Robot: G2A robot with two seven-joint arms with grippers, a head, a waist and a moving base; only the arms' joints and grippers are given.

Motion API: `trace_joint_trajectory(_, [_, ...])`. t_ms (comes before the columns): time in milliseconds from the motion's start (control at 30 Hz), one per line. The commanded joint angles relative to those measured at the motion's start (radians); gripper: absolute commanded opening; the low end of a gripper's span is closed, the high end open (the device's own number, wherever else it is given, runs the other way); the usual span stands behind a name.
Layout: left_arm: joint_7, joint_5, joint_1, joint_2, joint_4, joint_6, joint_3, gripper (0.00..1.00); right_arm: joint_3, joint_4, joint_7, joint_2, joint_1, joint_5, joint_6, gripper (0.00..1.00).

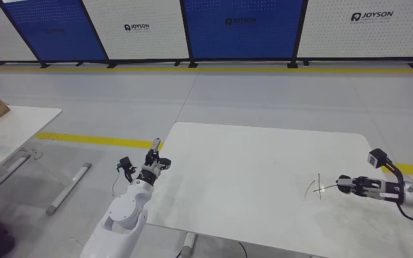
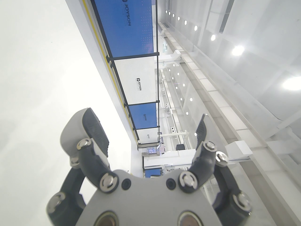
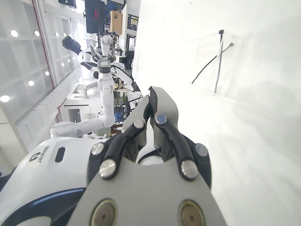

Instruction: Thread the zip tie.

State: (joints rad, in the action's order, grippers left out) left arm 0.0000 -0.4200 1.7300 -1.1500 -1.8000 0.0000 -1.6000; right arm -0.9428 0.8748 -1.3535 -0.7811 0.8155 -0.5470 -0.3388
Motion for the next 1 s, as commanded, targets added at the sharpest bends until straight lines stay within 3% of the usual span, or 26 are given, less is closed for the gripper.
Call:
trace_joint_trajectory(0, [-0.023, -0.028, -0.003, -0.001, 0.000, 0.017, 0.002, 1.00, -0.015, 0.050, 0.031, -0.001, 0.027, -0.029, -0.001, 0.00])
trace_joint_trajectory(100, [-0.056, -0.065, -0.005, 0.000, -0.021, 0.022, -0.028, 1.00, -0.070, 0.149, 0.090, -0.003, 0.094, -0.100, -0.001, 0.00])
trace_joint_trajectory(200, [-0.082, -0.052, 0.014, 0.000, -0.073, 0.016, -0.031, 1.00, -0.101, 0.281, 0.158, -0.011, 0.167, -0.085, -0.001, 0.00])
trace_joint_trajectory(367, [-0.093, -0.023, 0.056, -0.005, -0.152, 0.005, 0.012, 1.00, -0.092, 0.409, 0.320, -0.038, 0.230, -0.005, -0.001, 0.00])
trace_joint_trajectory(467, [-0.076, -0.018, 0.063, -0.010, -0.155, 0.028, 0.053, 1.00, -0.062, 0.402, 0.295, -0.052, 0.226, -0.008, 0.000, 0.00])
trace_joint_trajectory(867, [-0.073, -0.018, 0.061, -0.010, -0.155, 0.032, 0.055, 1.00, -0.064, 0.405, 0.303, -0.053, 0.228, -0.009, -0.001, 0.00])
trace_joint_trajectory(967, [-0.093, 0.079, 0.069, -0.007, -0.163, -0.006, 0.062, 1.00, -0.098, 0.469, 0.344, -0.057, 0.260, -0.036, -0.001, 0.00])
